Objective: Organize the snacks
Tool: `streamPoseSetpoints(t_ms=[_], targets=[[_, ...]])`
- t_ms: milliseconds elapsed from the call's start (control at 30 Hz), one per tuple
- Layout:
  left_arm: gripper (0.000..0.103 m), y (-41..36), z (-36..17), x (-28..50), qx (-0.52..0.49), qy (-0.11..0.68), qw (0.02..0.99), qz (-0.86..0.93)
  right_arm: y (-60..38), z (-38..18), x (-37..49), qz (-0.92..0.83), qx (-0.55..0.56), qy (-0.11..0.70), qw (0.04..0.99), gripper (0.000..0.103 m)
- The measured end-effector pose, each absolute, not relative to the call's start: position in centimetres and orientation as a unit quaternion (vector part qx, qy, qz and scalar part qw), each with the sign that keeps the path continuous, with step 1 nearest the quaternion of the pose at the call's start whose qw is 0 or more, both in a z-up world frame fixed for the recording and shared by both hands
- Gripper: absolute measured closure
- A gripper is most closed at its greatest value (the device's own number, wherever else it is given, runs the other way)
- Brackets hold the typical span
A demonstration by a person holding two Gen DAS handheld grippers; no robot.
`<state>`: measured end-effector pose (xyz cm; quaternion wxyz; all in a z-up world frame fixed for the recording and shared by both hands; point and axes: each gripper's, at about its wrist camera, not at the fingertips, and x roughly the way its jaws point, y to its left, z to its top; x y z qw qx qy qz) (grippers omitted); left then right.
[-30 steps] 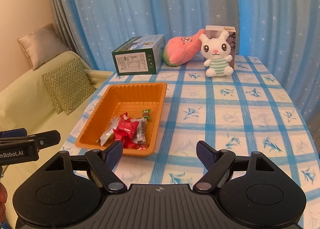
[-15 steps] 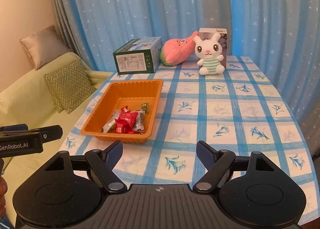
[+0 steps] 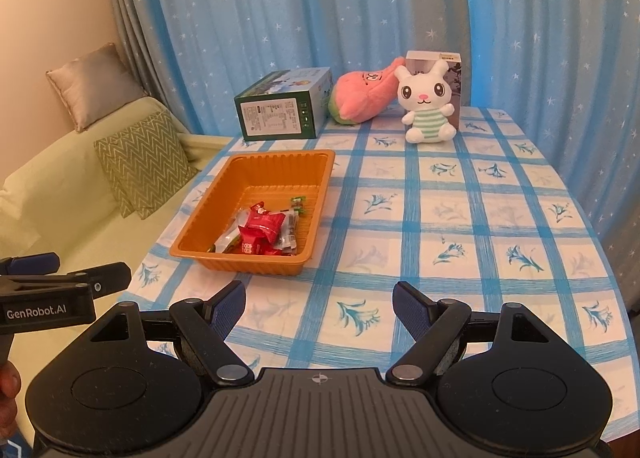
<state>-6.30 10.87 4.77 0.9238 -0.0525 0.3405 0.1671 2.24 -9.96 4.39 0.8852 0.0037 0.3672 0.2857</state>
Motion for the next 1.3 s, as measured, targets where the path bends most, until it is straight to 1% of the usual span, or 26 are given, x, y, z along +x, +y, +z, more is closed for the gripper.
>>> streamPoseSetpoints(t_ms=[1300], targets=[[0.0, 11.05, 4.42, -6.19, -0.053, 0.342, 0.923, 0.167, -9.4, 4.2, 2.46, 0.288, 0.001, 0.369, 0.884, 0.023]])
